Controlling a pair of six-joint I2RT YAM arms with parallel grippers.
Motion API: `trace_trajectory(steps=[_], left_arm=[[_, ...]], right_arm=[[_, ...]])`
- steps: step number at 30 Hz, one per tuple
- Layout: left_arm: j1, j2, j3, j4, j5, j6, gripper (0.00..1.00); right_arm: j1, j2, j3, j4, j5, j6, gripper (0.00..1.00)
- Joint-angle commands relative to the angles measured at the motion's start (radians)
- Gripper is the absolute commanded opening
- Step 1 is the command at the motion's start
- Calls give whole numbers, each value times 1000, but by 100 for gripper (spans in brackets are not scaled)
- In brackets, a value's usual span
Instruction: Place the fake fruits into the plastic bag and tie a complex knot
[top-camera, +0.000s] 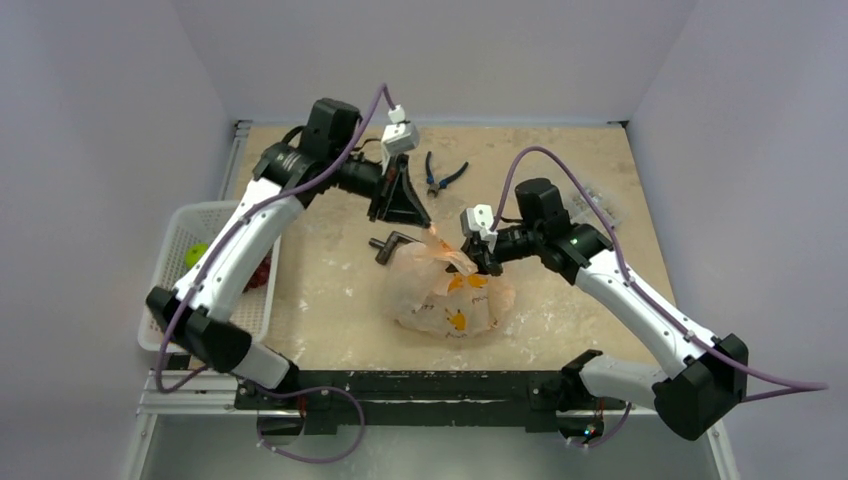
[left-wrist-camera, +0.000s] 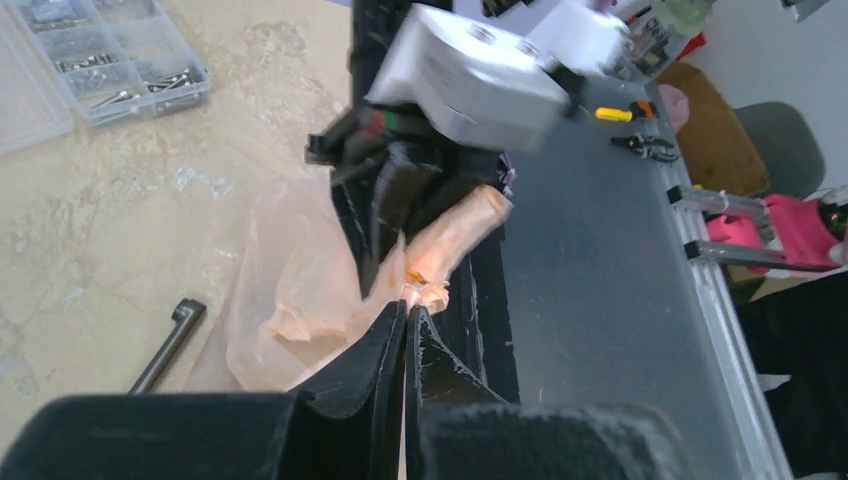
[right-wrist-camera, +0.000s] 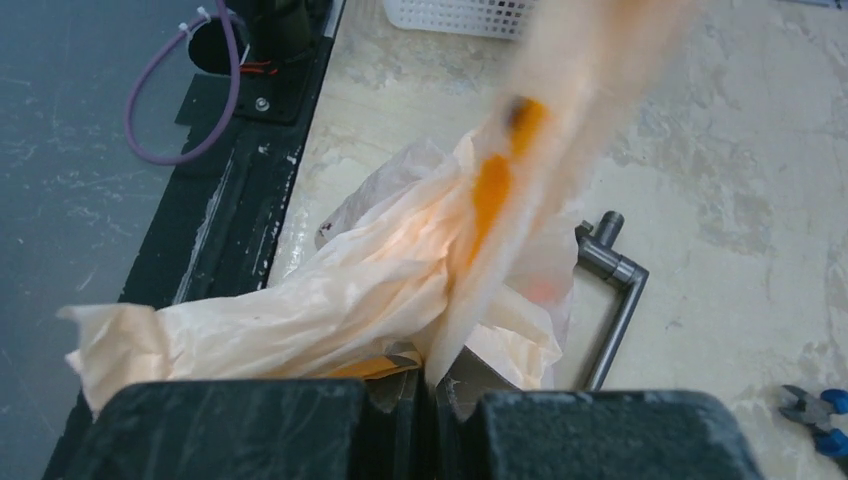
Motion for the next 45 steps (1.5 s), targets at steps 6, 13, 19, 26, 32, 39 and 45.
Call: trace_trajectory(steps=[6,13,19,26,32,39,45], left_arm=[[-199,-469,-549,424,-400,69,0],[-375,-425,-710,641,-686,17,0],[-501,-363,-807,783,-818,115,0],[-509,-324,-864,806,-1045,224,0],[-509,-316,-906,814,-1139,313,0],[-511,-333,-952,924,-1124,320,0],[-510,-373,-970,931,-1049,305,0]], right_arm=[[-40,-8,-87,348,24,624,0],[-40,-66,-161,461,44,817,0],[-41,-94,-191,445,44,827,0],[-42,-123,-177,343,71,759,0],[-45,-152,-174,270,76,732,4],[-58,-122,-85,77,-5,550,60],[-198,-68,73,-77,-63,437,73]])
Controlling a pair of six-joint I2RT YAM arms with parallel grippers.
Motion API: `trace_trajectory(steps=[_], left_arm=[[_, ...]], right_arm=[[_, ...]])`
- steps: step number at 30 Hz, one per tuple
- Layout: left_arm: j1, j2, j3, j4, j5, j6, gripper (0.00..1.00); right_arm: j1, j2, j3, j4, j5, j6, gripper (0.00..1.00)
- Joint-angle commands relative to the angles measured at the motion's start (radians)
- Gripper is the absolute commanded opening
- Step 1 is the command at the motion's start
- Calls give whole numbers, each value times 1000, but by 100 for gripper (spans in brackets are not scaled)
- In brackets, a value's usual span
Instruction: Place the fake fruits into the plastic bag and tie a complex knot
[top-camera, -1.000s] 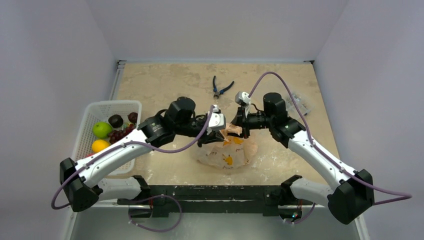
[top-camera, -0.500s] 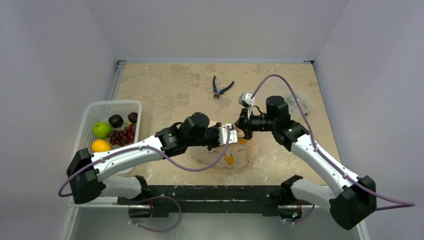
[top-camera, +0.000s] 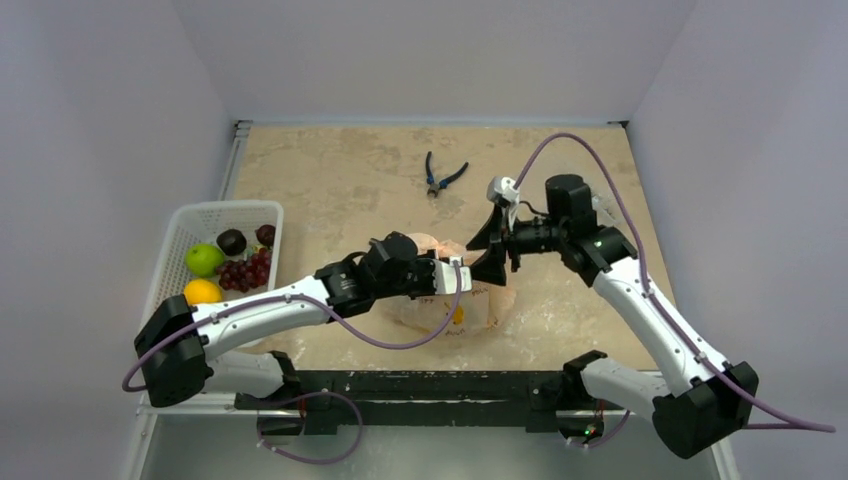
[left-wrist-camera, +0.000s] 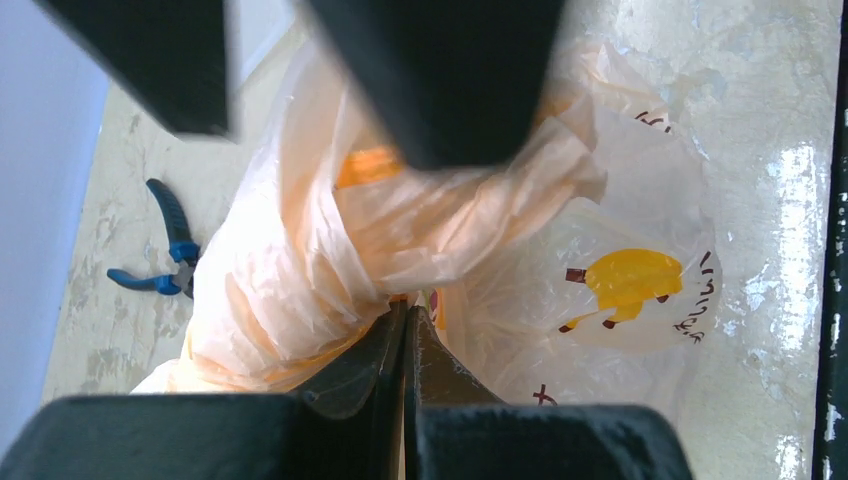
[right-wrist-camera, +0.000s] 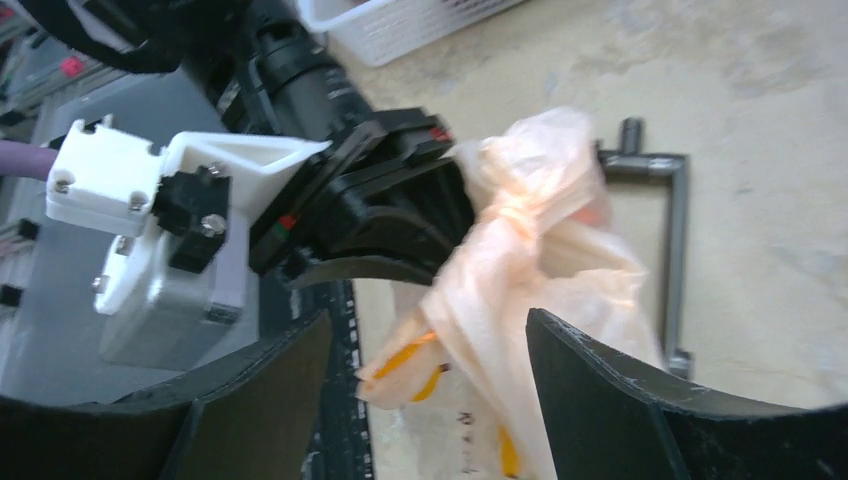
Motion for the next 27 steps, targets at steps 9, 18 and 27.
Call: trace_trajectory(steps=[9,18,27], left_arm=[[29,-58,26,83,102,-96,0],[44,-55,61,24,142,-124,0],[48,-21,73,55,149,-148,0]], right_arm=[[-96,-114,59,-104,32,-277,75],[-103,-21,57,-287,40,-664,99],[-87,55,-99,131,12,-413,63]])
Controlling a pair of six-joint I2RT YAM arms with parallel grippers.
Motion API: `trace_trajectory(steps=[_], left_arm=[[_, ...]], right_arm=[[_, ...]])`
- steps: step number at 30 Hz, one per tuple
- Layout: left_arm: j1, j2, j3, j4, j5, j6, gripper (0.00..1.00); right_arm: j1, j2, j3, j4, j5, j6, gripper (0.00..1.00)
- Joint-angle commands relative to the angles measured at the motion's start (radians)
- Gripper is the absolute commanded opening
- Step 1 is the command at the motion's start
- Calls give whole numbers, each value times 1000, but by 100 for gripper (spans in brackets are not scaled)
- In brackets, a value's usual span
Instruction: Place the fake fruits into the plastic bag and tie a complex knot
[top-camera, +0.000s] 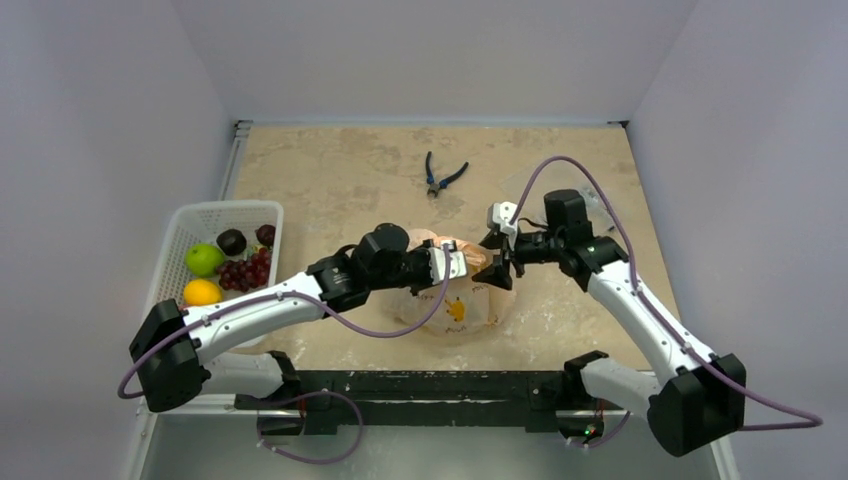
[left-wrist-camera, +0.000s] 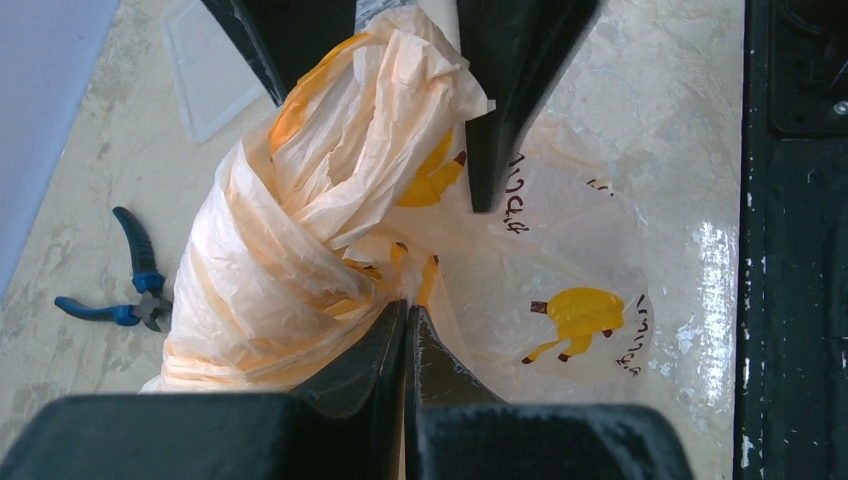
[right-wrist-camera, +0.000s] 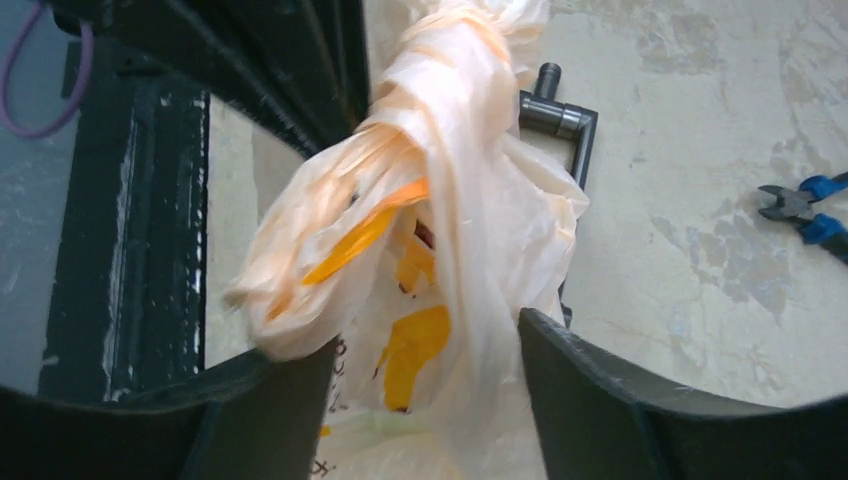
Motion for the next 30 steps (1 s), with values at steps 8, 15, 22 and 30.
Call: trace_trajectory(steps=[8,15,22,30], left_arm=[[38,7,35,38,-91,-67,0],[68,-11,4,34,-70,-64,0],[77,-86,-39,79,87,-85,0],[76,-83,-43,103,103,-107,0]], right_arm=[[27,-24,-121,327,-163,491,0],[90,-147,-212,519,-147,802,0],[25,-143,-13,199,-149,630,68],[-199,-19,212,211,-209,695,59]])
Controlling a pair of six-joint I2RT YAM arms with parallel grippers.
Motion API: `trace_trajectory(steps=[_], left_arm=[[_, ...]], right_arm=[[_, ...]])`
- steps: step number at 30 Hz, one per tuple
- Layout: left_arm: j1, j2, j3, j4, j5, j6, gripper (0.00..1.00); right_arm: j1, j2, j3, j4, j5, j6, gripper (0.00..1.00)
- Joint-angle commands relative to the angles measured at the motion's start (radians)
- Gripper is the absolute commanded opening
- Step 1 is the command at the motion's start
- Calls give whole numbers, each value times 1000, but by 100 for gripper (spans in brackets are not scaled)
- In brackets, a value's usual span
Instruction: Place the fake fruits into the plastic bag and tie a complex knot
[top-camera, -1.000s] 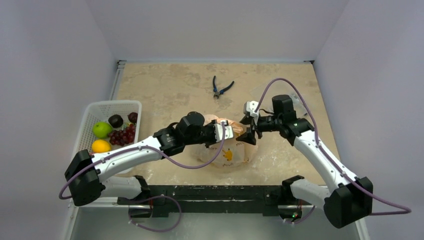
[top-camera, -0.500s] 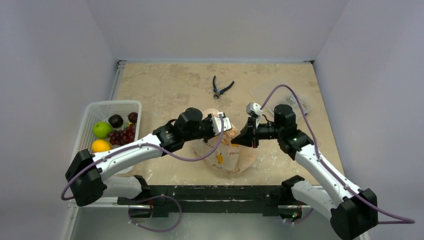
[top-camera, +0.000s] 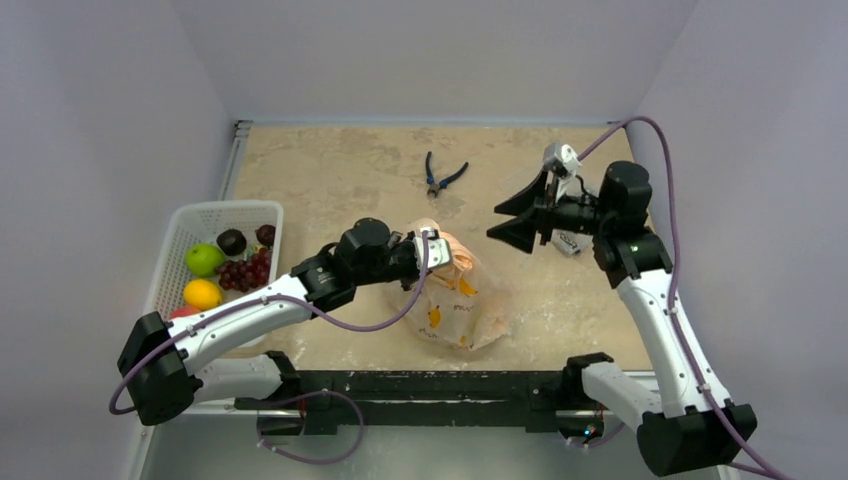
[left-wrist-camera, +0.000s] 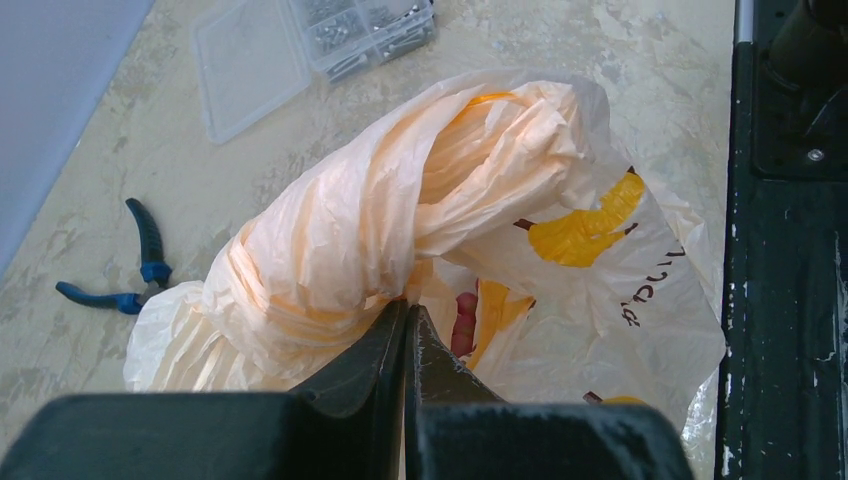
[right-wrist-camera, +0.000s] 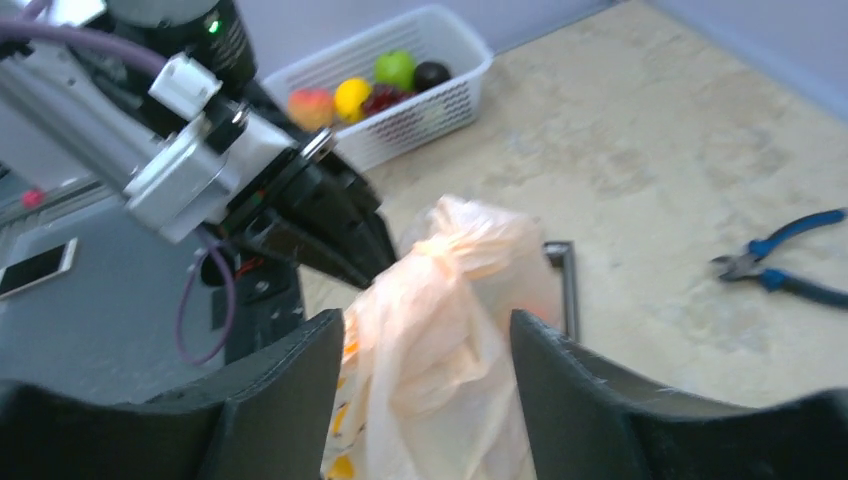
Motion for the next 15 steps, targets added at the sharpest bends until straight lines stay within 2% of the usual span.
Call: trace_trajectory(steps=[1,3,5,6,10,15], left_arm=[[4,-10,-3,68,42,-35,0],[0,-6,0,72,46,-44,0],[-2,-4,3,72,47,-46,0],[-3,-4,4,72,47,-46,0],[-7,3,12,69,49,-48,0],[-13,24,22,71,10,-63,0]], right_arm=[[-51,110,72,-16,-32,-2,49],[-50,162,65,-103,17,-149,27],[-38,216,43,-162,24,-245,14],[-36,241,31,-181,13,-271,12],[-11,319,13,-275,-79,-402,12],[55,349,5,-251,-120,-414,20]])
